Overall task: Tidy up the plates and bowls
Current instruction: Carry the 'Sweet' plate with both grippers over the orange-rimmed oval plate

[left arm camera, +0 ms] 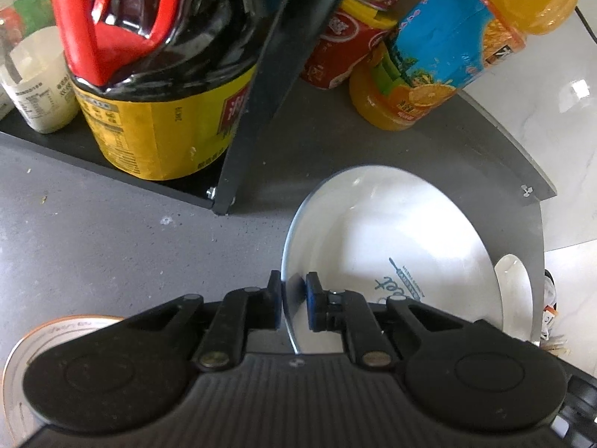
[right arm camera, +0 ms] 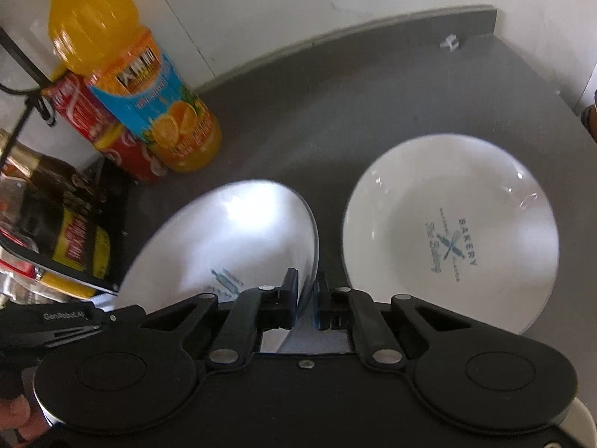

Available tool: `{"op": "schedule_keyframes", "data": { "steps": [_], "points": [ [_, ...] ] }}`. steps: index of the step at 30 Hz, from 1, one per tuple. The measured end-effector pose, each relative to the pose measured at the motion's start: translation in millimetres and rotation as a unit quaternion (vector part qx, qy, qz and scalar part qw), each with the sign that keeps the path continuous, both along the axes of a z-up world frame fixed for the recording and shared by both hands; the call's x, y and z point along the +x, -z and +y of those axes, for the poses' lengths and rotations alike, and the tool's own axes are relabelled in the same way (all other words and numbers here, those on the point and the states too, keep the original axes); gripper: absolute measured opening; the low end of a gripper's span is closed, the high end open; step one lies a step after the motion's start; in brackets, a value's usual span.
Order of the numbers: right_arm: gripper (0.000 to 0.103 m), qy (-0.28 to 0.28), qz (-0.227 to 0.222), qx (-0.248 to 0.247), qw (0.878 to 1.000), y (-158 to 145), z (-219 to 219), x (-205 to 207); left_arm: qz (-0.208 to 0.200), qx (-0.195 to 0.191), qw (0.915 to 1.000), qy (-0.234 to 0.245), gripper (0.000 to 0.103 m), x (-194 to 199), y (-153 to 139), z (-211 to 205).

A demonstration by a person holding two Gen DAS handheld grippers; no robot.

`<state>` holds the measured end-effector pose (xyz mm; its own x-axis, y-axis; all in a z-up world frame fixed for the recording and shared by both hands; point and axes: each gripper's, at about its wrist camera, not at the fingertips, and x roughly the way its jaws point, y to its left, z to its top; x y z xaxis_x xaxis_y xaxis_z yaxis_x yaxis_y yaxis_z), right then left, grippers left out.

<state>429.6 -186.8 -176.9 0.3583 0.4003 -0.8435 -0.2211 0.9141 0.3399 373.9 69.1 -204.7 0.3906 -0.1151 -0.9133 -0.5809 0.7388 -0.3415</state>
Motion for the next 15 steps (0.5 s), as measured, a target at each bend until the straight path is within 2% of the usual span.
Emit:
{"op": "schedule_keyframes", "data": {
  "steps": [10,15],
  "points": [
    [0.008,-0.003,-0.02,0.016,1.0,-19,2,-16,-0.012,0.017,0.9997,-0.008,0.01,-18,-21,-2],
    [0.009,-0.014,-0.035,0.02,0.999,-33,6,-26,-0.037,0.03,0.9989,0.001,0.01,-31,-35,-1]
  ]
}}
